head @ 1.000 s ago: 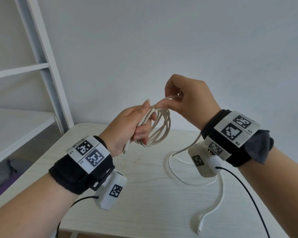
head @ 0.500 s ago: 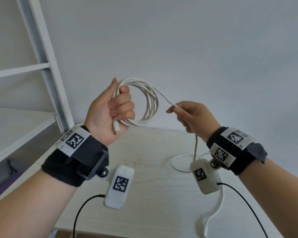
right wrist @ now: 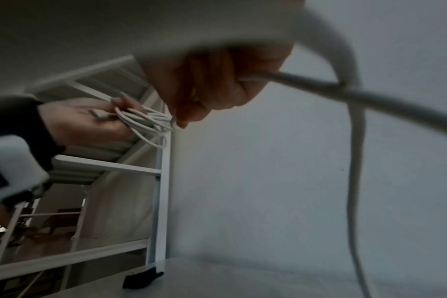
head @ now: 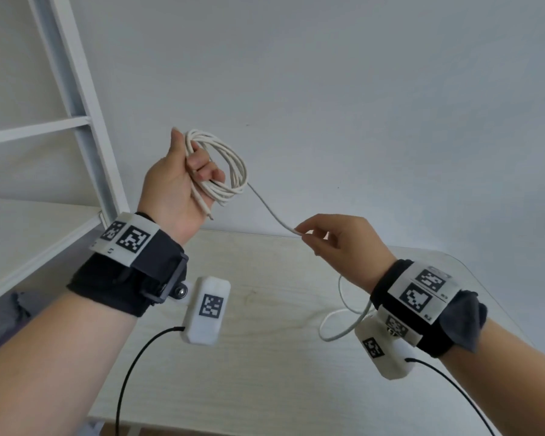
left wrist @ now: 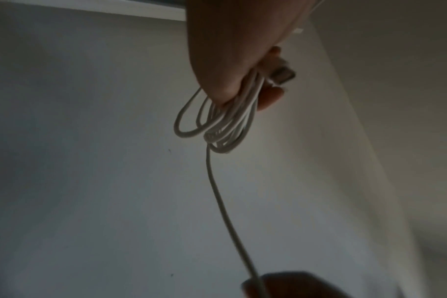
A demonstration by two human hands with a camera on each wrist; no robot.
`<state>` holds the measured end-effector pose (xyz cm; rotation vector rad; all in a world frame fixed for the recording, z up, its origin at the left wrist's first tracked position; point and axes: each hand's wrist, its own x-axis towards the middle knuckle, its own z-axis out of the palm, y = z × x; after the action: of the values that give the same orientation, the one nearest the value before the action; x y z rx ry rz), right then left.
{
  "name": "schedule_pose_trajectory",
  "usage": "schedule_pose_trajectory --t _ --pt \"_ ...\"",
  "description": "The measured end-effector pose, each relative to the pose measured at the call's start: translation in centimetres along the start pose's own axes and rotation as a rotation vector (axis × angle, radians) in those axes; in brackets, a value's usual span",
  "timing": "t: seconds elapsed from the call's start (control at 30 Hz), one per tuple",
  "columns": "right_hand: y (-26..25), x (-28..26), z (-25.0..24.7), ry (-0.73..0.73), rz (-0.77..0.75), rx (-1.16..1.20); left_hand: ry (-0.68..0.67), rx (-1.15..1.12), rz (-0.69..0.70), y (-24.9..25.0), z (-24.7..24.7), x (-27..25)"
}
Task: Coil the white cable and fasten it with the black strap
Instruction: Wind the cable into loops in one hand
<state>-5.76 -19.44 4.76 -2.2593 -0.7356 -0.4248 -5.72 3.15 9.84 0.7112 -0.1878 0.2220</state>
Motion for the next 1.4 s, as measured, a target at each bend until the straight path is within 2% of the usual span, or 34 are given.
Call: schedule_pose_trajectory --t 0.1,0.2,0.53,0.6,0.73,0.9,1.07,1.27,1.4 --pt "-1.1 0.1 -0.1 0.007 -0.151 -0.086 0.032 0.131 0.042 -0.8 0.2 -0.4" --pt "-2.0 0.3 -0.3 -0.008 -0.239 -0.141 0.027 0.290 0.086 -1.7 0.4 -0.9" --pt "-5.3 1.0 -1.0 -0.012 -0.383 -0.278 -0.097 0.934 0.167 -4.2 0.8 -2.9" --pt "-5.7 1.3 -1.1 -0.011 -0.407 -0.323 -0.129 1.008 0.175 -4.6 0.6 -3.2" --pt "-6.2 2.1 -1.6 0.024 -0.435 -0.325 -0.206 0.955 0.077 -5.3 1.3 -4.4" --pt "-6.6 3.1 -2.5 -0.033 -0.372 -0.261 -0.309 0.912 -0.042 -5.2 1.2 -4.9" --pt "-6.0 3.9 -3.0 -0.012 -0.327 -0.207 -0.352 0.719 -0.134 -5.1 1.2 -5.1" --pt "-5.4 4.3 -3.1 -0.033 -0.209 -0.086 -0.363 0.653 -0.227 -4.7 1.1 -5.2" --pt "-4.5 4.4 -2.7 -0.053 -0.120 0.081 -0.345 0.590 -0.311 -4.3 1.1 -5.3"
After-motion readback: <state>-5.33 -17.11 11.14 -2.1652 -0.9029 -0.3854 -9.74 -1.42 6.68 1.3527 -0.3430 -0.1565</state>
